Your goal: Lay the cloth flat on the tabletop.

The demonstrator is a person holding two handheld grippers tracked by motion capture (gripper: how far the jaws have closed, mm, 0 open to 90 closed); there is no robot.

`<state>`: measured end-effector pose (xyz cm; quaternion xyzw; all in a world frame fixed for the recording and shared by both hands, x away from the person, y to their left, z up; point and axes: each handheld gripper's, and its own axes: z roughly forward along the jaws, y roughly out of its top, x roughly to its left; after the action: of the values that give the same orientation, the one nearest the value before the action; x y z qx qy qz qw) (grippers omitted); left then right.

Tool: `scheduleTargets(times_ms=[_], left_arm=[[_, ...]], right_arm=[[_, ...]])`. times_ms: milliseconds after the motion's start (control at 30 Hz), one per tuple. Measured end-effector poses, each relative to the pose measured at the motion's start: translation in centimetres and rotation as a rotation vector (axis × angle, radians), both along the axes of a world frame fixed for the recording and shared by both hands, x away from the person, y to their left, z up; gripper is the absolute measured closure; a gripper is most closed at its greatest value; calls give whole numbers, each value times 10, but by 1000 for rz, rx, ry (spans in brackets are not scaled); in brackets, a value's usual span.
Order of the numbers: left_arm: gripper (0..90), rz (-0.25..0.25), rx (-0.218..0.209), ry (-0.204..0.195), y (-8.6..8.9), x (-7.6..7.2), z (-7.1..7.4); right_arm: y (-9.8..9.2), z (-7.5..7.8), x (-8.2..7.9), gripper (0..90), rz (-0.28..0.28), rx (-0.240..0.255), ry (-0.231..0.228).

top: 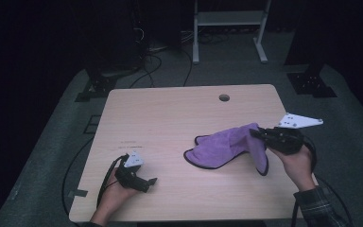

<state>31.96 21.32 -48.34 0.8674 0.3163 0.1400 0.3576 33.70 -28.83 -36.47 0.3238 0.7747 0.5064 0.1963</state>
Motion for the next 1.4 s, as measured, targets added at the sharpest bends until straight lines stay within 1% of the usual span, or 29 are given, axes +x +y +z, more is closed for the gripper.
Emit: scheduleTargets(times_ms=[100,167,200,233,267,300,333,367,400,433,467,500,533,567,600,633,667,733,767,800,900,933,1000,1033,1100,1200,1267,1367,1400], left_arm=[[0,1,-1,0,0,0,0],[0,2,-1,0,0,0,0],[0,2,-1,0,0,0,0],[0,3,-1,0,0,0,0],[0,3,-1,0,0,0,0],[0,3,-1,0,0,0,0],[0,3,-1,0,0,0,0],[0,3,-1,0,0,0,0],[0,4,-1,0,0,0,0],[0,4,-1,0,0,0,0],[0,5,-2,0,0,0,0],[0,5,-2,0,0,0,0],[0,6,-2,0,0,0,0],[0,6,-2,0,0,0,0],[0,8,-5,0,-1,0,0],[0,8,-5,0,-1,0,0],[0,7,-2,0,-1,0,0],[0,8,-3,0,-1,0,0],[0,7,-2,0,-1,0,0],[0,7,-2,0,-1,0,0],[0,10,0,0,-1,0,0],[0,9,5,2,-1,1,1],[0,11,3,4,-2,2,1],[0,12,4,4,-2,2,1],[0,18,9,0,-3,2,2],[17,15,-6,-19,-6,3,7],[54,12,-24,-35,-7,4,11],[64,4,-41,-43,-12,8,18],[101,0,-45,-49,-15,10,20]], right_arm=[[-14,-9,3,821,-53,-24,42],[-23,-22,9,801,-95,-57,80],[-25,-25,11,766,-111,-71,89],[-25,-25,11,766,-111,-71,89],[-28,-29,14,632,-144,-91,96],[-28,-29,14,632,-144,-91,96],[-28,-29,15,562,-150,-88,96],[-27,-26,14,510,-160,-91,77],[-23,-17,9,478,-165,-103,30],[-20,-12,6,470,-157,-101,11],[-20,-12,6,470,-157,-101,11],[-16,-8,4,469,-140,-101,-2],[-4,-7,2,441,-102,-110,-2],[-4,-7,2,441,-102,-110,-2],[9,-13,5,431,-62,-107,19],[9,-13,5,431,-62,-107,19],[23,-20,10,423,-30,-110,54],[35,-29,16,428,-5,-106,70],[35,-29,16,428,-5,-106,70],[47,-37,24,428,1,-132,89],[55,-45,33,428,3,-144,115],[62,-55,40,428,-3,-170,150],[68,-66,46,444,-9,-210,179],[68,-66,46,444,-9,-210,179],[73,-77,51,444,-1,-246,193],[78,-77,50,444,5,-243,190],[86,-76,48,430,30,-241,181],[92,-77,46,423,55,-241,176],[97,-77,45,407,67,-245,173]])
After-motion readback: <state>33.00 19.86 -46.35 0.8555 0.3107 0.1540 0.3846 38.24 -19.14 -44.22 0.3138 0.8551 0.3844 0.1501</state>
